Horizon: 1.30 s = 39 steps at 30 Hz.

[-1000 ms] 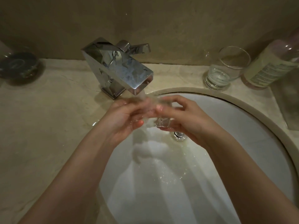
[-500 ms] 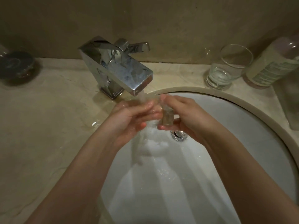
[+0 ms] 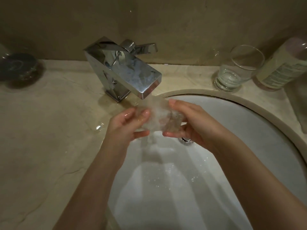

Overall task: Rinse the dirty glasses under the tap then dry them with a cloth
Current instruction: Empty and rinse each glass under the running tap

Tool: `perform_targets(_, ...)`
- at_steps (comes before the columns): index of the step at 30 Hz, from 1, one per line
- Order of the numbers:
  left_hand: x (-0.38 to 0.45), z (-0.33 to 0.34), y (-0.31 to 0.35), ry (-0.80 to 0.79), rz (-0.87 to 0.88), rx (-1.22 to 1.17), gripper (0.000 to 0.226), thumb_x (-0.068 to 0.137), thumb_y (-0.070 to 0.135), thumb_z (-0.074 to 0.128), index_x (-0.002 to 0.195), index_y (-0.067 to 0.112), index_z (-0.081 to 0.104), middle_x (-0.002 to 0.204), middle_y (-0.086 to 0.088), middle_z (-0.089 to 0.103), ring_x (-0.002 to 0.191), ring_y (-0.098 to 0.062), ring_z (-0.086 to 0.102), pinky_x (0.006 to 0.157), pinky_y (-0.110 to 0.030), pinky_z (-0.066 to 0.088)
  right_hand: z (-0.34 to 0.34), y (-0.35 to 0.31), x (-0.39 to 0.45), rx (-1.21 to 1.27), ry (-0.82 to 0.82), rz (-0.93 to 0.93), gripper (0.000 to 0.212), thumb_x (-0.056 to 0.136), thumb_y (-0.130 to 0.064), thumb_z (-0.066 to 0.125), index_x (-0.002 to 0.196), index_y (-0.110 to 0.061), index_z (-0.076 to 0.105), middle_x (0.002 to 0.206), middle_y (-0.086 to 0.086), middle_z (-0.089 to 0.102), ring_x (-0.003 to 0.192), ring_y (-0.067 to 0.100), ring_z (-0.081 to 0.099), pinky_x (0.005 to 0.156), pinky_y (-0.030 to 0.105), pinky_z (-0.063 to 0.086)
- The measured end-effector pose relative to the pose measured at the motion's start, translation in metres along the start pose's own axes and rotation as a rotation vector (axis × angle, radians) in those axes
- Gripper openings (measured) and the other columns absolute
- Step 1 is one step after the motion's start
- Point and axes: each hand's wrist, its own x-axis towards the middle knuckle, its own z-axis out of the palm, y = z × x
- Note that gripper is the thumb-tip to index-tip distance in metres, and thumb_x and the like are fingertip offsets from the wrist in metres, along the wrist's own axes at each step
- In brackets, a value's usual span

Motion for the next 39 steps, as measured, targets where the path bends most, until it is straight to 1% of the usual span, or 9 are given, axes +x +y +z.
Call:
perform_targets(5, -0.008, 0.000, -0.020, 0.094, 0.045, -0.083, 0.036, 0.067, 0.053, 0.077, 0.096, 0.031, 0.075, 0.102, 0.007, 0.074, 0.101, -0.010, 0.069, 0.093, -0.037, 0.050, 0.009, 0.012, -0.004, 0.238, -0.023, 0.176, 0.037, 0.094, -0.040, 0.054, 0.110, -0.008, 0.064, 0.091, 0.018, 0.071, 0.078, 0.028, 0.070, 0.061, 0.032, 0.061)
perform_targets(9, -0.005, 0.017, -0.010, 0.098, -0.009, -0.226, 0.051, 0.078, 0.045, 0.069, 0.114, 0.008, 0.066, 0.111, -0.011, 0.073, 0.104, -0.024, 0.070, 0.092, -0.037, 0.055, 0.019, 0.027, 0.000, -0.028, 0.033, -0.056, 0.037, 0.098, -0.046, 0.045, 0.124, -0.025, 0.061, 0.110, 0.009, 0.072, 0.096, 0.025, 0.071, 0.082, 0.036, 0.060)
perform_targets(12, -0.004, 0.024, -0.005, 0.109, 0.011, -0.164, 0.056, 0.071, 0.043, 0.067, 0.110, 0.003, 0.066, 0.104, -0.012, 0.074, 0.096, -0.025, 0.071, 0.085, -0.034, 0.057, 0.024, 0.028, -0.005, -0.301, 0.110, -0.335, 0.034, 0.097, -0.044, 0.048, 0.128, -0.057, 0.047, 0.095, -0.005, 0.070, 0.082, 0.009, 0.071, 0.070, 0.019, 0.056)
perform_targets(17, -0.002, 0.027, -0.006, 0.135, 0.036, -0.125, 0.066, 0.065, 0.056, 0.073, 0.114, 0.012, 0.065, 0.106, -0.009, 0.074, 0.097, -0.021, 0.072, 0.075, -0.024, 0.058, 0.028, 0.032, -0.010, -0.348, 0.030, -0.395, 0.048, 0.088, -0.053, 0.051, 0.129, -0.066, 0.030, 0.097, -0.015, 0.069, 0.087, 0.007, 0.070, 0.069, 0.016, 0.054)
perform_targets(21, 0.001, 0.032, -0.015, 0.146, 0.069, -0.228, 0.056, 0.072, 0.045, 0.073, 0.120, 0.018, 0.063, 0.110, -0.002, 0.074, 0.100, -0.018, 0.071, 0.077, -0.029, 0.056, 0.038, 0.039, -0.009, 0.155, -0.118, -0.156, 0.054, 0.091, -0.057, 0.047, 0.142, -0.052, 0.034, 0.135, -0.006, 0.058, 0.110, 0.024, 0.066, 0.075, 0.041, 0.059)
perform_targets(24, 0.003, 0.033, -0.020, 0.132, 0.088, -0.316, 0.055, 0.078, 0.037, 0.069, 0.126, 0.013, 0.060, 0.111, -0.006, 0.073, 0.099, -0.021, 0.072, 0.075, -0.031, 0.057, 0.042, 0.048, -0.006, 0.131, -0.075, -0.183, 0.050, 0.089, -0.064, 0.047, 0.137, -0.062, 0.033, 0.145, -0.008, 0.049, 0.122, 0.023, 0.059, 0.086, 0.054, 0.056)
perform_targets(29, 0.006, 0.033, -0.021, 0.277, 0.118, -0.023, 0.031, 0.080, 0.038, 0.076, 0.101, 0.023, 0.058, 0.095, 0.005, 0.072, 0.078, -0.014, 0.072, 0.058, -0.034, 0.051, 0.045, 0.055, -0.007, -0.294, 0.003, -0.412, 0.044, 0.095, -0.053, 0.042, 0.129, -0.073, 0.024, 0.098, -0.031, 0.066, 0.094, 0.001, 0.068, 0.082, 0.028, 0.058)
perform_targets(35, 0.010, 0.027, -0.021, 0.103, -0.144, -0.312, 0.069, 0.070, 0.060, 0.060, 0.125, 0.018, 0.064, 0.112, -0.010, 0.072, 0.098, -0.027, 0.071, 0.068, -0.035, 0.056, 0.044, 0.051, -0.006, 0.131, -0.109, -0.262, 0.043, 0.089, -0.052, 0.043, 0.130, -0.065, 0.036, 0.131, -0.002, 0.062, 0.109, 0.024, 0.067, 0.067, 0.034, 0.056)
perform_targets(39, 0.011, 0.030, -0.023, 0.213, -0.025, -0.124, 0.057, 0.074, 0.055, 0.071, 0.120, 0.023, 0.063, 0.105, -0.004, 0.073, 0.083, -0.020, 0.072, 0.057, -0.030, 0.053, 0.043, 0.055, -0.006, -0.183, -0.025, -0.359, 0.051, 0.090, -0.056, 0.047, 0.129, -0.075, 0.021, 0.123, 0.002, 0.067, 0.103, 0.017, 0.069, 0.082, 0.038, 0.059)
